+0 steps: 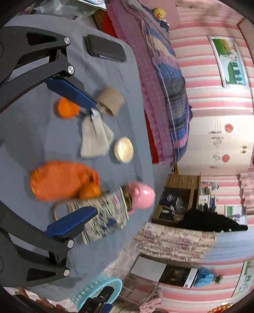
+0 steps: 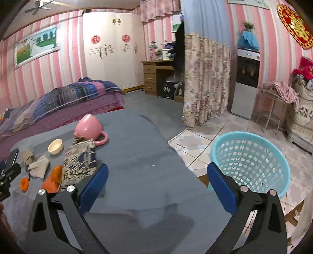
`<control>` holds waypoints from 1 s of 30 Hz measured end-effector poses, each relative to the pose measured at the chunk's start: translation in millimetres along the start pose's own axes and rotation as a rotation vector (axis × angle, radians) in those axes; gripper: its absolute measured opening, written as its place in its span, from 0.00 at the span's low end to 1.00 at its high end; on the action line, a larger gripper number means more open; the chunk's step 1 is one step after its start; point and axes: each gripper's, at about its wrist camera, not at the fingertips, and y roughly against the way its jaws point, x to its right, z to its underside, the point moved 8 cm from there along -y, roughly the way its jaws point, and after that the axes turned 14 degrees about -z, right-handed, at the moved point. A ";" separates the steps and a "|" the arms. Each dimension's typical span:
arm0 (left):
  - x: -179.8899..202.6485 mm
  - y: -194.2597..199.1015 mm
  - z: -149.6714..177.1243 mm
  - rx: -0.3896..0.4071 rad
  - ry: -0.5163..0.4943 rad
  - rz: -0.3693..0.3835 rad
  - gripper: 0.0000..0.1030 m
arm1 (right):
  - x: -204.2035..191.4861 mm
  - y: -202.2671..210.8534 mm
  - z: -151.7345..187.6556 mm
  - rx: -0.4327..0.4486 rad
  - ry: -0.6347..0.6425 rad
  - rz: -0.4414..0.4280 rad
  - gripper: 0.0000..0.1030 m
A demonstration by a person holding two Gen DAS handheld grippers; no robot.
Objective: Collect trash
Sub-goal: 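Move both tools back over the table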
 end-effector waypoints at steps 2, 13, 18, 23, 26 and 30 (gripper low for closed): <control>-13.9 -3.2 5.7 -0.013 0.011 -0.017 0.95 | -11.6 -2.9 3.4 -0.008 0.020 -0.012 0.96; -67.4 -22.2 36.8 -0.052 0.014 -0.073 0.94 | -33.7 -15.2 9.3 -0.029 0.058 -0.046 0.96; -79.2 -27.1 44.6 -0.059 0.031 -0.089 0.94 | -48.5 -19.4 13.3 -0.029 0.097 -0.051 0.96; -88.4 -31.0 46.3 -0.050 0.055 -0.099 0.95 | -60.6 -25.6 18.3 -0.048 0.141 -0.059 0.96; -92.8 -33.5 47.5 -0.065 0.084 -0.082 0.94 | -66.6 -30.2 22.5 -0.065 0.156 -0.071 0.96; -96.2 -38.0 50.1 -0.085 0.066 -0.080 0.94 | -69.4 -36.5 26.5 -0.080 0.140 -0.089 0.96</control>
